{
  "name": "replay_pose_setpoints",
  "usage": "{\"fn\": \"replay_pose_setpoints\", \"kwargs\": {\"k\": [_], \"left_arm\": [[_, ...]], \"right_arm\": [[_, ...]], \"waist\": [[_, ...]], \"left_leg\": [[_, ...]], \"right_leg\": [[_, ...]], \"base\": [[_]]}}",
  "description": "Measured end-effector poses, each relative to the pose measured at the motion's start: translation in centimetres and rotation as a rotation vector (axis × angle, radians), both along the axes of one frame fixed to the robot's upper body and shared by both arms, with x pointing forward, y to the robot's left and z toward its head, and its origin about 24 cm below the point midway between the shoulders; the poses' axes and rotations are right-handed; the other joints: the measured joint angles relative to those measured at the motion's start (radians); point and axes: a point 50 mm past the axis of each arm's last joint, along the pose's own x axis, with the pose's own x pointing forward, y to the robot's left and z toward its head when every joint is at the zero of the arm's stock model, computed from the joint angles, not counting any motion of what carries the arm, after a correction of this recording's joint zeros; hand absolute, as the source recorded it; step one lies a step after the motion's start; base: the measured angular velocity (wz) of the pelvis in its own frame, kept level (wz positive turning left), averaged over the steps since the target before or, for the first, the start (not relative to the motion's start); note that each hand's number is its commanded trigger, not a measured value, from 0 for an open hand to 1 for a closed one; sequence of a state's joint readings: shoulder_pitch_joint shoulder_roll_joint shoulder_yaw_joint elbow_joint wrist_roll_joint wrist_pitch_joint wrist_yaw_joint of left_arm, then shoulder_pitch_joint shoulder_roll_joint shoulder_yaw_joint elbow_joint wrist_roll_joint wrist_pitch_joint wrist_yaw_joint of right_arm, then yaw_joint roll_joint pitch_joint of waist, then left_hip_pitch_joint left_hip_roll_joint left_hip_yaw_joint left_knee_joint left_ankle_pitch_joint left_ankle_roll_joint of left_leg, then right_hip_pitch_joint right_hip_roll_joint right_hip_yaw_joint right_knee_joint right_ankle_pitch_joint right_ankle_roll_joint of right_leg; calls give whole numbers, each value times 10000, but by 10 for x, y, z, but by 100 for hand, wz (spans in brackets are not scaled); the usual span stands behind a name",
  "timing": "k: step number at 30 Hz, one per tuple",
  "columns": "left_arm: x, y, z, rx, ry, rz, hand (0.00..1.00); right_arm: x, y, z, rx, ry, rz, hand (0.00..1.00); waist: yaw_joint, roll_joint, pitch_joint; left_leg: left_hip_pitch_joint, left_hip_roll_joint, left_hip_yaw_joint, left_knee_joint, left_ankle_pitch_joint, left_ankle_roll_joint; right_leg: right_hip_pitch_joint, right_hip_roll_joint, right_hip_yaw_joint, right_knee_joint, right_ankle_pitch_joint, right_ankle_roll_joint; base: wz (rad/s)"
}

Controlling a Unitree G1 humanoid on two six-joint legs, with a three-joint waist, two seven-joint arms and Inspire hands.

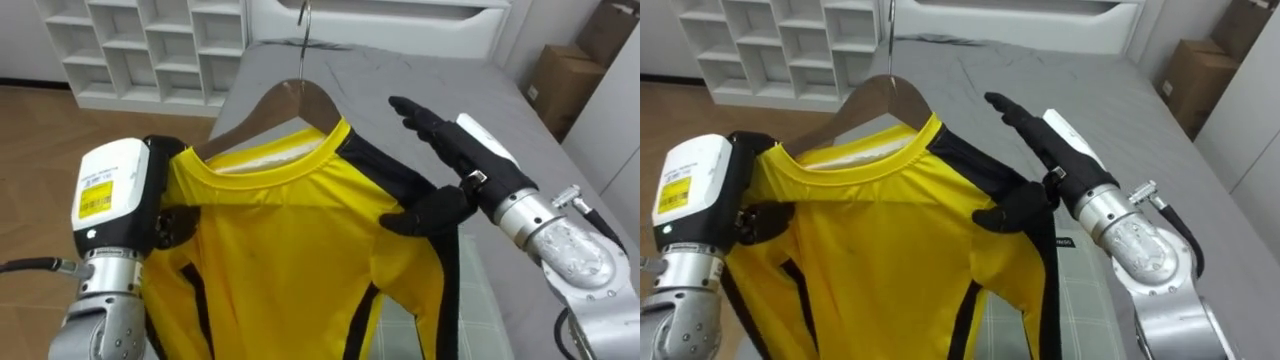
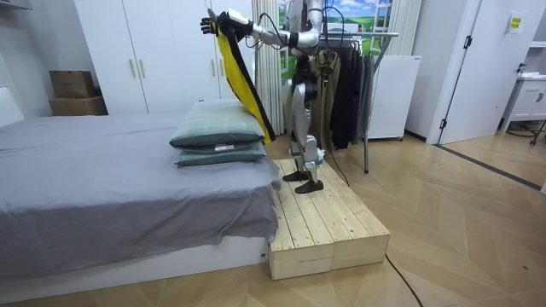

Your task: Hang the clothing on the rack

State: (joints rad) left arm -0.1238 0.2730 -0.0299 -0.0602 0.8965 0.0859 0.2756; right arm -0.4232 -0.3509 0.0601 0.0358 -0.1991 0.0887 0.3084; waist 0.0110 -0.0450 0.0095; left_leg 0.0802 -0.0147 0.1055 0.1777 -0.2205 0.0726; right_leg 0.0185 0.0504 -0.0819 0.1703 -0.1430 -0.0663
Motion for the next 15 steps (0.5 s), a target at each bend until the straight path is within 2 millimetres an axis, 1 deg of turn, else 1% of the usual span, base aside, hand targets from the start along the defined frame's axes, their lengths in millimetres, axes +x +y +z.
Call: {"fn": "replay_pose_setpoints", "kwargs": {"k": [1, 4, 7, 11, 15], "left_arm": [[0, -1, 0, 37, 10, -28, 100], [0, -5, -2, -41, 66, -115, 100], [1, -8, -4, -195, 168, -82, 100], [1, -9, -4, -191, 195, -60, 100], [1, -8, -5, -199, 214, -25, 100]], "right_arm": [[4, 1, 5, -66, -145, 1, 0], [11, 2, 12, -382, -300, -125, 0], [15, 0, 10, -464, -73, -295, 0], [17, -2, 5, -648, 138, -497, 0], [17, -3, 4, -695, 169, -557, 0]], "waist": [[-3, 0, 0], [-14, -11, -7], [10, -34, -21], [11, -62, -40], [86, -72, -47]], "left_leg": [[5, 2, 0, 0, 0, 0], [-3, 4, -21, -4, 0, 0], [-21, 4, -49, -4, 0, 0], [-22, 3, -75, -7, 0, 0], [-17, 3, -96, -9, 0, 0]], "right_leg": [[1, 3, 7, -1, 0, -1], [6, 4, -8, -2, 2, -2], [1, 0, -37, -4, 2, -2], [6, -2, -42, -4, 3, -2], [10, -2, -43, -4, 4, -3]], "base": [[-3], [0], [3], [1], [0]]}}
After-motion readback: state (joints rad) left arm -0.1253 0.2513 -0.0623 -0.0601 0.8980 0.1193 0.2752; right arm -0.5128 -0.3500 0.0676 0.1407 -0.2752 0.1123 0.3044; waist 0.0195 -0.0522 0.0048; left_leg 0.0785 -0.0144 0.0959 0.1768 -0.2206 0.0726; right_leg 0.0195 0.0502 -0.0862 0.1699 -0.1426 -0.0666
